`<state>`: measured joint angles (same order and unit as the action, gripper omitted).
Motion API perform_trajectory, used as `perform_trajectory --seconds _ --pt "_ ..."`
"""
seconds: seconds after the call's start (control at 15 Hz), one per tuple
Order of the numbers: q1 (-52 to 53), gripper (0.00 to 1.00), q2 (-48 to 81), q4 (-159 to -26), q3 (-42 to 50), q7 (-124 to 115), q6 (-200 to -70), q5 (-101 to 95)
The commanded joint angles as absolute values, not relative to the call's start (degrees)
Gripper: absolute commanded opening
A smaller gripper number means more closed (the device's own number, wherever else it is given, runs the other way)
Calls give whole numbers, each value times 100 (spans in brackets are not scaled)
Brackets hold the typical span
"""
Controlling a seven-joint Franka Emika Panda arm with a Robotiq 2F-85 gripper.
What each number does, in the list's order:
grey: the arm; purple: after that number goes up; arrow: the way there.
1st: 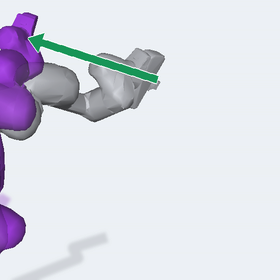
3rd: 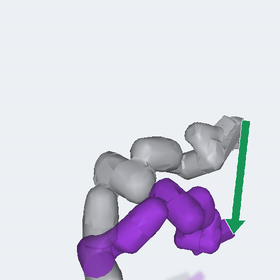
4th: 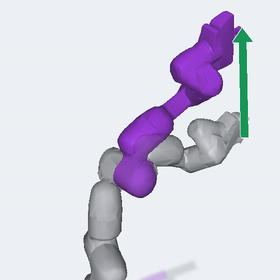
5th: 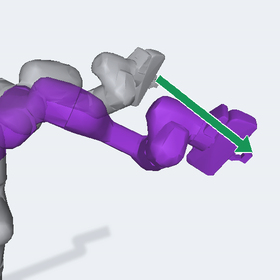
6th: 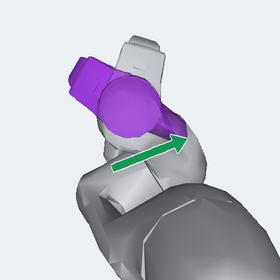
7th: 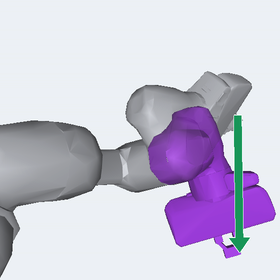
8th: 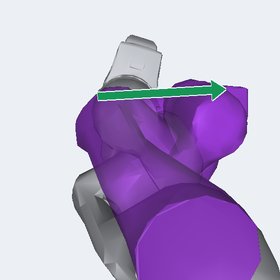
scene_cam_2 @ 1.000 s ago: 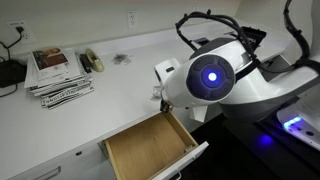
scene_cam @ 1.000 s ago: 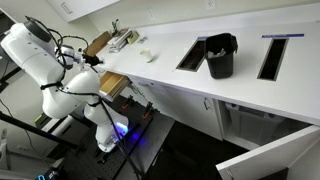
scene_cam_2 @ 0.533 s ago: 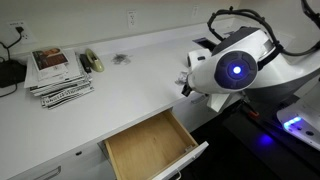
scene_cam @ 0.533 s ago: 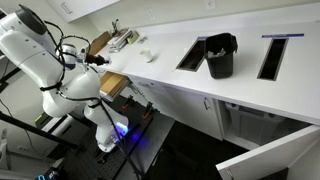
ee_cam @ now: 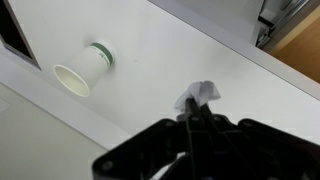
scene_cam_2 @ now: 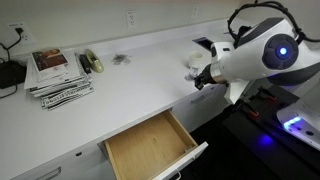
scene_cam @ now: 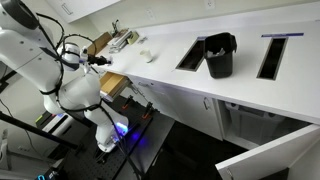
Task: Open the second drawer from the right, take the paper out of the drawer and place it in the black bin on the counter then close the drawer
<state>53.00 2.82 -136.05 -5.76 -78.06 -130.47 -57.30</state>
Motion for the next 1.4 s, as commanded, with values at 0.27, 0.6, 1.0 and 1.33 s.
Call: perform_trajectory --seconds 0.27,0.6,1.0,1.33 --pt "4704 1 26 -13788 -1075 -7604 -13096 -5539" --pt "3681 1 -784 -14382 -1206 -6303 -13699 -4110" --pt "2346 1 -2270 -15283 -1141 -4546 -13872 -2460" --pt "1273 1 -3447 -15724 -870 -3426 -13713 -1659"
